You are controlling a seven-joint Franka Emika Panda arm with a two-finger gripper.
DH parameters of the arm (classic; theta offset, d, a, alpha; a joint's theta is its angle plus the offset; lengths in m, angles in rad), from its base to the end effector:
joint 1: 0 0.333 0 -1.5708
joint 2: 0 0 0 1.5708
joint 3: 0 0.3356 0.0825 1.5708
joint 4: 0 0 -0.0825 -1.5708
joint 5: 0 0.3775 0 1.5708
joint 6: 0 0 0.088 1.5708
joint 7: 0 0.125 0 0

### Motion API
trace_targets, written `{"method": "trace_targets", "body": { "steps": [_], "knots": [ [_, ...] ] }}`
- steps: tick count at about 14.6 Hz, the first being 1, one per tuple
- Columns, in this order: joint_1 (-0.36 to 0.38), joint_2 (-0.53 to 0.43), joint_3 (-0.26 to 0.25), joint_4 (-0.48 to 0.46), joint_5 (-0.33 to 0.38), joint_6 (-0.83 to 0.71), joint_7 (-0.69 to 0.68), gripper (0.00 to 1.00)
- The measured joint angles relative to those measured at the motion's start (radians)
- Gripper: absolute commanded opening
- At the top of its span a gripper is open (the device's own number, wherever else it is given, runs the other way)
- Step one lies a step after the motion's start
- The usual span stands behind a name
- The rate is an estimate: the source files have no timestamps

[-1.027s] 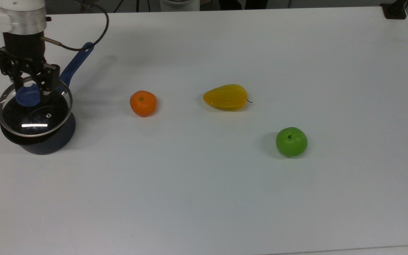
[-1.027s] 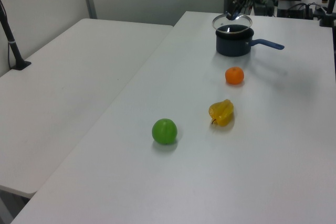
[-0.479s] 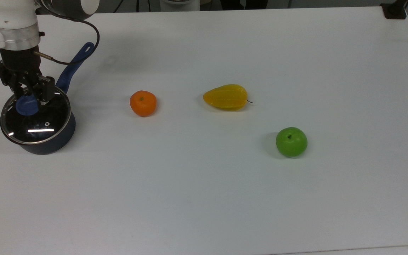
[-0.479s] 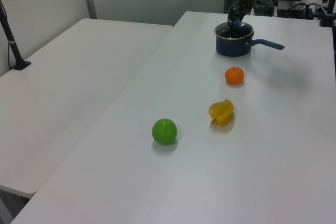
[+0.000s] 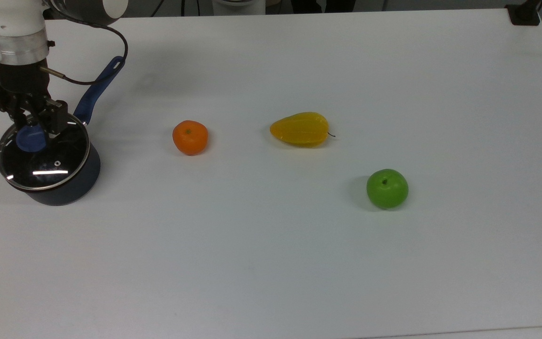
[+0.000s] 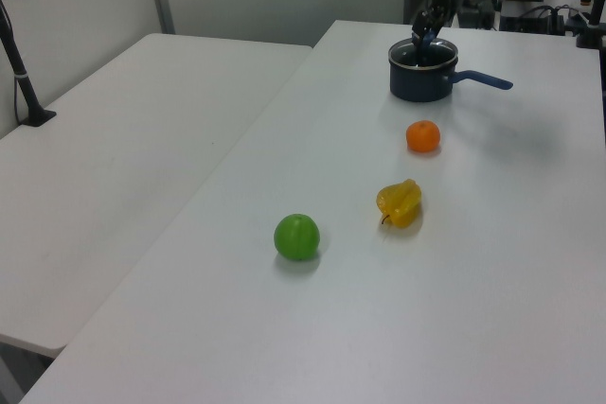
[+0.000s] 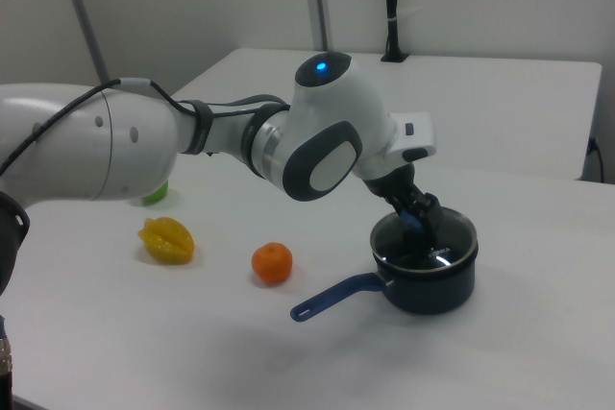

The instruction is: Close lid

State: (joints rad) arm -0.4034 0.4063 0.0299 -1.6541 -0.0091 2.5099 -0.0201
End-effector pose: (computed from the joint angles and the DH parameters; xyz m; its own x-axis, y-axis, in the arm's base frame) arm 0.6636 -0.2632 0.4297 0.8456 -0.3098 0.4347 -0.3462 -0.9381 0.0049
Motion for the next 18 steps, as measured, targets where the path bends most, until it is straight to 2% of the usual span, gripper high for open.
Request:
{"method": "trace_targets", "body": {
  "steps": [18],
  "knots": [
    [-0.012,0.018,0.005,0.000,0.027,0.013,0.000,0.51]
  ]
}}
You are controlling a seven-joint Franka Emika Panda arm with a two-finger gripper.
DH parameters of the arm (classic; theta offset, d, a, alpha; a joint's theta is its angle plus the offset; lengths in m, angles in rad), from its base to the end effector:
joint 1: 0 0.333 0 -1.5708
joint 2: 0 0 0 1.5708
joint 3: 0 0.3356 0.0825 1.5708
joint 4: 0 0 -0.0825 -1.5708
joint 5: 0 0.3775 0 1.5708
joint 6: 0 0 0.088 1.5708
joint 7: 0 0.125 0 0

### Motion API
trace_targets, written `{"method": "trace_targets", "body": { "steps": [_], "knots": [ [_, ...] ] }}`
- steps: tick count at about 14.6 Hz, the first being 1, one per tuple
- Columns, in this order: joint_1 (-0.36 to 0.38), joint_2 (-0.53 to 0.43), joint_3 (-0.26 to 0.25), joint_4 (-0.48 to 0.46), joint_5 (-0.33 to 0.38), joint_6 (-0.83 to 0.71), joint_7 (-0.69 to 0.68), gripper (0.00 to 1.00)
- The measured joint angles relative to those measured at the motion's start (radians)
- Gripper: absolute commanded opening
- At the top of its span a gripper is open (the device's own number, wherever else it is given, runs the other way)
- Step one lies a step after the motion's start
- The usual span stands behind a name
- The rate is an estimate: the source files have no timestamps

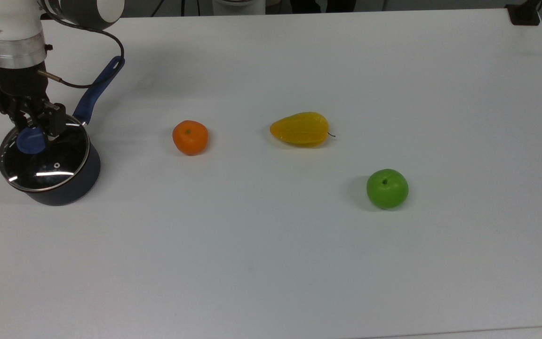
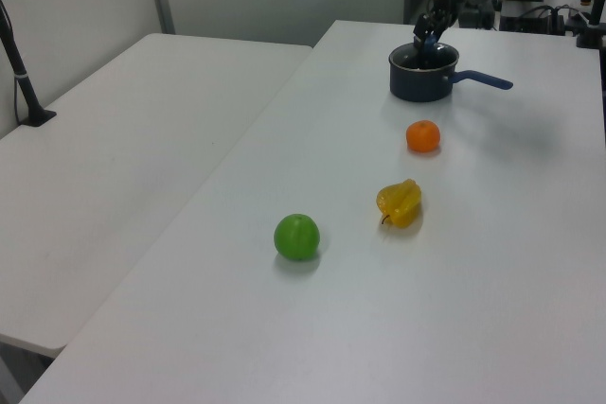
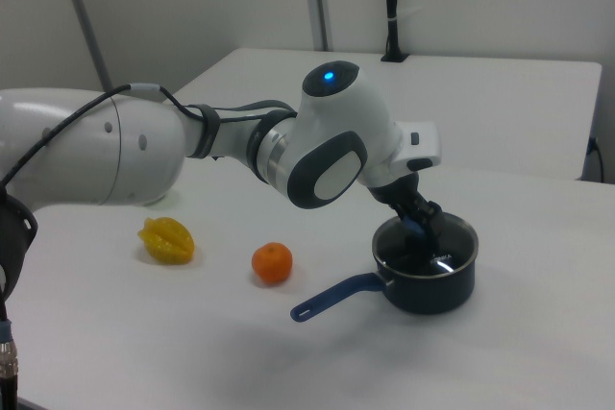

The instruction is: Close lid

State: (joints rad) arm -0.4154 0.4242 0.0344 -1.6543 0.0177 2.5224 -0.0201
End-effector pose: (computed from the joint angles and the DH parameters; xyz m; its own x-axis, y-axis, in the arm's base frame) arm 0.6638 -0.2695 0.4185 0.8370 -0.3387 0.4298 -0.3657 -0.9305 -0.0210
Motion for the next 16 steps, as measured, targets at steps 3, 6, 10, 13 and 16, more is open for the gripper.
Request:
{"method": "trace_targets", "body": {
  "steps": [3,6,10,13,16],
  "knots": [
    [0.000,0.003,0.001,0.000,0.013,0.029,0.000,0.51],
    [0.000,0.005,0.001,-0.002,0.013,0.029,0.000,0.51],
    [-0.002,0.004,0.001,-0.004,0.013,0.029,0.000,0.51],
    [-0.002,0.001,0.001,-0.010,0.013,0.029,0.000,0.51],
    [-0.002,-0.001,0.001,-0.012,0.013,0.024,0.000,0.51]
  ]
}}
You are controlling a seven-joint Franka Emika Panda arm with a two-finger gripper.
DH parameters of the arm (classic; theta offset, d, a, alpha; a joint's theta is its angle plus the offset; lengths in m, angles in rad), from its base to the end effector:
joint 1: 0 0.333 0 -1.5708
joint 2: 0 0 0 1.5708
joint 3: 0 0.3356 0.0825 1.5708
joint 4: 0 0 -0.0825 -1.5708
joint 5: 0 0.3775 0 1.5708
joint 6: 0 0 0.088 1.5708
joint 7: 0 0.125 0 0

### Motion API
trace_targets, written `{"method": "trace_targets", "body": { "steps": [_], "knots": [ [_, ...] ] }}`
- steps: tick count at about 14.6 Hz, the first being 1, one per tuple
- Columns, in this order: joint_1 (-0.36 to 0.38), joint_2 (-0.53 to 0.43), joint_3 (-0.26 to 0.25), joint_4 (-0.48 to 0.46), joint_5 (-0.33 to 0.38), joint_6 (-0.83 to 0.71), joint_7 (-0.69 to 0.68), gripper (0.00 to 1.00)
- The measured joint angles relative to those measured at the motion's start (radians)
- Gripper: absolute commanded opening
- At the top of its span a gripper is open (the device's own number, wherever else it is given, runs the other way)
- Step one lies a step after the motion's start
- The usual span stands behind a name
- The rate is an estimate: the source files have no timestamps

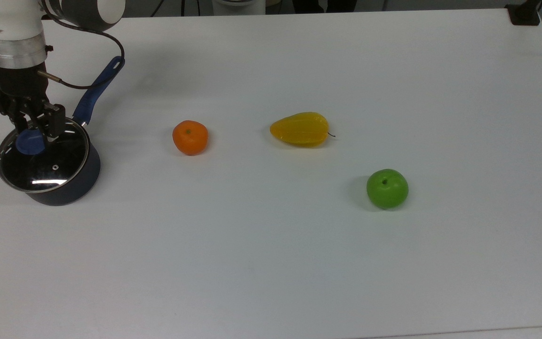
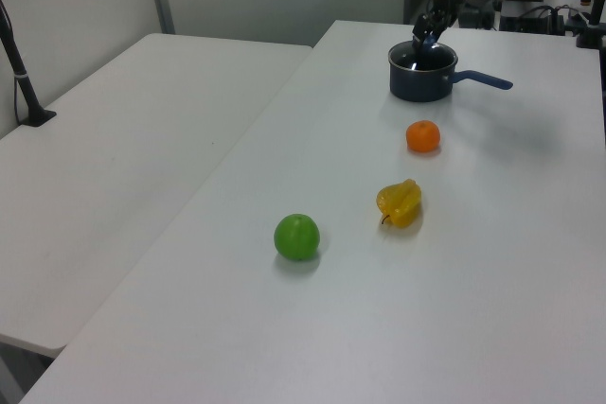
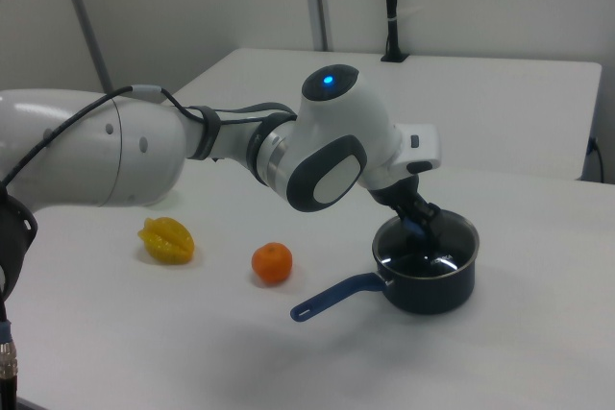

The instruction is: Close lid

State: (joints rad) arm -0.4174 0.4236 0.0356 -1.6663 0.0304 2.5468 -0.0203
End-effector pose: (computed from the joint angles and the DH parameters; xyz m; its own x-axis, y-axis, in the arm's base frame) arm 0.6631 -0.2701 0.4162 0.8273 -0.3474 0.4414 -0.3724 -0.9275 -0.0321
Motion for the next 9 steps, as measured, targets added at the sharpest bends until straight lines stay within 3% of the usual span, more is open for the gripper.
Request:
{"method": "trace_targets", "body": {
  "steps": [2,3,4,9],
  "knots": [
    [0.000,-0.002,0.000,0.000,0.000,-0.011,0.000,0.57],
    [0.000,-0.004,0.000,0.000,0.000,-0.018,0.000,0.91],
    [0.000,-0.005,0.000,0.000,0.000,-0.020,0.000,1.00],
    [0.002,-0.008,0.001,0.000,0.000,-0.020,0.000,1.00]
  ]
}}
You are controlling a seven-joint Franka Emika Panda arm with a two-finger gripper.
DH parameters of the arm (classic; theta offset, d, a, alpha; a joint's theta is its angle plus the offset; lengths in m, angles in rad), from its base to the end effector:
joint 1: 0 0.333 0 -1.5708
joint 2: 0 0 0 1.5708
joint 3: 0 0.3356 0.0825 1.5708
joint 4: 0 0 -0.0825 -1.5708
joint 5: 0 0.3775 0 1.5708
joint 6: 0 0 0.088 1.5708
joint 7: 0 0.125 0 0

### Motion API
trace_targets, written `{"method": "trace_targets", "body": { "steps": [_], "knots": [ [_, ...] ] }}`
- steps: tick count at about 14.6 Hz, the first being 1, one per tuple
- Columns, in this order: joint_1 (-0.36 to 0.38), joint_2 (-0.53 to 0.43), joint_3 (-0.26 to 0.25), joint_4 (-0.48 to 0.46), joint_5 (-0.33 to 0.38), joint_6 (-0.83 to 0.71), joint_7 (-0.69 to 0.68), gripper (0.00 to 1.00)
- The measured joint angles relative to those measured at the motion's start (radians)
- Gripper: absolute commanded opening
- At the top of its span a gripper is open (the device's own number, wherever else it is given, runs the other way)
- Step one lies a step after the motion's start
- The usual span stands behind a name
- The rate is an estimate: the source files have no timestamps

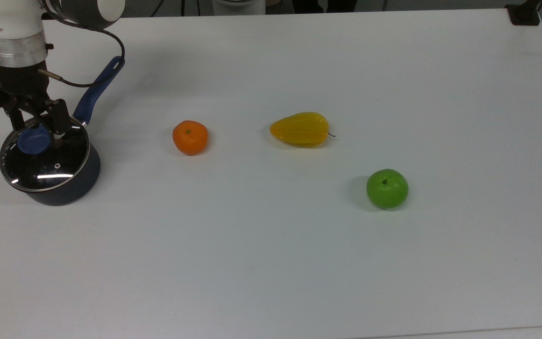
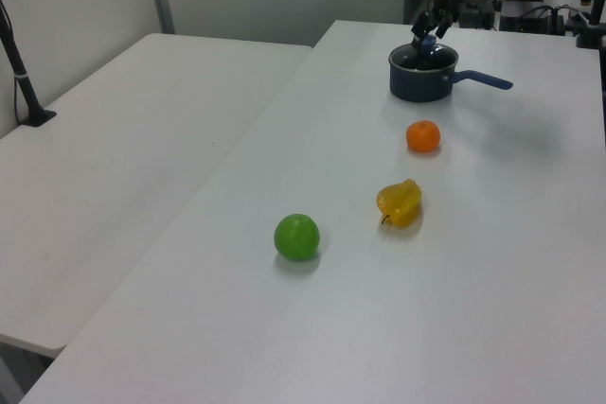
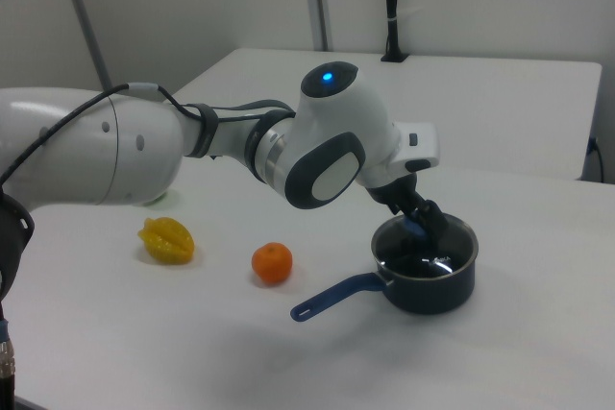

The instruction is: Close lid

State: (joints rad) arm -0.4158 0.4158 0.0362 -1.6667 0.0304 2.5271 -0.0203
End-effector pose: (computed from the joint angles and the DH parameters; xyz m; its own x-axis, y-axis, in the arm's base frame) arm 0.6617 -0.2677 0.4189 0.8333 -0.3471 0.4303 -0.3700 -0.9285 -0.0324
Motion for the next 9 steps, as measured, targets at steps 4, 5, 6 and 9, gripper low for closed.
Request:
{"method": "trace_targets", "body": {
  "steps": [4,5,6,9],
  "knots": [
    [0.052,-0.024,0.020,0.001,0.000,0.000,-0.004,1.00],
    [0.098,-0.041,0.021,0.001,0.000,-0.004,0.008,1.00],
    [0.130,-0.056,0.021,0.002,0.000,-0.023,0.015,1.00],
    [0.210,-0.122,0.021,0.002,-0.008,-0.136,0.035,1.00]
  ]
}}
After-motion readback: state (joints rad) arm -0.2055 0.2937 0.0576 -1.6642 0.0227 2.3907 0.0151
